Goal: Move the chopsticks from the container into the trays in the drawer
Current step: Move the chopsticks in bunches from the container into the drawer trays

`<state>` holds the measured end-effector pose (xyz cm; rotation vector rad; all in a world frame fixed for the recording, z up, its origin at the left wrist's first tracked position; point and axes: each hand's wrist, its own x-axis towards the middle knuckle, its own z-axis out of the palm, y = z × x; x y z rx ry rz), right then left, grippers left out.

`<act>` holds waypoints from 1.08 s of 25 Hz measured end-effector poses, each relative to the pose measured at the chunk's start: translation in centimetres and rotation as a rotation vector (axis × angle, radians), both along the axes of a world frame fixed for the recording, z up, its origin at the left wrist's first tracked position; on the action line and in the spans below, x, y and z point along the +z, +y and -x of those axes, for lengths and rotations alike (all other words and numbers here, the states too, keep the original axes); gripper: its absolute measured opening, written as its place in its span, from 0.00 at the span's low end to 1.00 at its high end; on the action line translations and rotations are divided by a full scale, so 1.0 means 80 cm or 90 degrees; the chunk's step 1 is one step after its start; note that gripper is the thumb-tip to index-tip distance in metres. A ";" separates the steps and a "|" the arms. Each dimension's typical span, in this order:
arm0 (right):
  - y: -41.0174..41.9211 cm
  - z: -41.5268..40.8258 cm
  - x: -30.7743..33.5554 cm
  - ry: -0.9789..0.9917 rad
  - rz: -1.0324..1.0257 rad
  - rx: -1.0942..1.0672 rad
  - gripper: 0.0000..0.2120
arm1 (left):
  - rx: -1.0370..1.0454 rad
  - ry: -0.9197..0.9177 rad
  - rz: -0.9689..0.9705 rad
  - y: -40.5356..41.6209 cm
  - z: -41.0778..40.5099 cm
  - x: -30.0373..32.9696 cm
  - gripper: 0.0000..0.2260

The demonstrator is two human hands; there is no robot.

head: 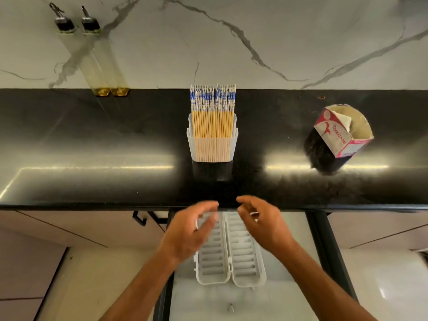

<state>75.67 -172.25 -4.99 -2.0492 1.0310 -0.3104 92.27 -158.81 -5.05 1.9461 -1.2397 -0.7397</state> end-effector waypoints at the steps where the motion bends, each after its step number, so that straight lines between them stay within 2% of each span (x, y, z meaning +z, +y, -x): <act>1: 0.011 0.007 -0.025 0.059 0.011 0.041 0.17 | -0.046 -0.046 -0.076 0.006 0.013 -0.026 0.21; 5: 0.055 0.040 -0.123 0.331 0.000 0.203 0.22 | -0.206 -0.156 -0.360 0.040 0.067 -0.132 0.26; 8: 0.080 0.057 -0.162 0.470 0.000 0.307 0.21 | -0.247 -0.218 -0.455 0.062 0.091 -0.171 0.25; 12: 0.095 0.072 -0.181 0.472 -0.007 0.355 0.18 | -0.294 -0.291 -0.493 0.075 0.100 -0.187 0.19; 14: 0.102 0.079 -0.185 0.469 0.002 0.384 0.19 | -0.345 -0.304 -0.520 0.084 0.104 -0.192 0.19; 18: 0.122 0.095 -0.189 0.465 -0.004 0.424 0.21 | -0.400 -0.288 -0.547 0.106 0.110 -0.189 0.22; 23: 0.148 0.111 -0.183 0.499 -0.038 0.493 0.24 | -0.457 -0.241 -0.590 0.125 0.120 -0.180 0.20; 27: 0.155 0.114 -0.181 0.547 -0.140 0.520 0.28 | -0.455 -0.179 -0.612 0.126 0.121 -0.170 0.21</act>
